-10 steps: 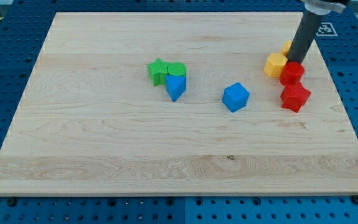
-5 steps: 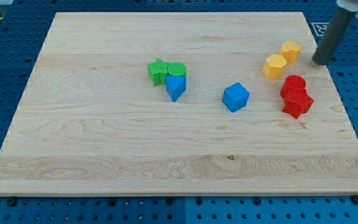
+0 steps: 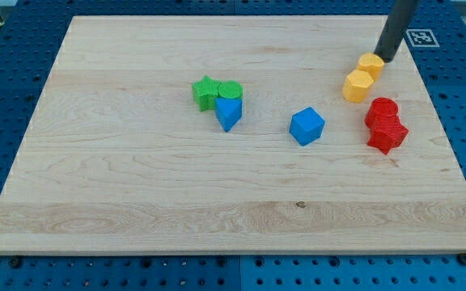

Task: Move the yellow heart into the top side of the yellow hexagon

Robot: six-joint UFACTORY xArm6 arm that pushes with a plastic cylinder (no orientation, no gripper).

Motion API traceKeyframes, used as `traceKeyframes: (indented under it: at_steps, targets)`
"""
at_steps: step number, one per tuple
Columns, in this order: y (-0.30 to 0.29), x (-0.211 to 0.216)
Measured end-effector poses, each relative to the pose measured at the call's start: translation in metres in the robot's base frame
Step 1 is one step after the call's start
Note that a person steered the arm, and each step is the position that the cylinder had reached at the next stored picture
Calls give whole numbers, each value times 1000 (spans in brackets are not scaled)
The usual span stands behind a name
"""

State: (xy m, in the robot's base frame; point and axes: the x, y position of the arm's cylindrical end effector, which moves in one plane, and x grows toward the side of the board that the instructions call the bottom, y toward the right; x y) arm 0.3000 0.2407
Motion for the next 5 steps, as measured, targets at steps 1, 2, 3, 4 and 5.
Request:
traceKeyframes:
  at_steps: [1,2,3,4,5]
  targets:
    - [-15,-2]
    - [-15,8]
    - [-15,25]
    - [-17,38]
    - [-23,39]
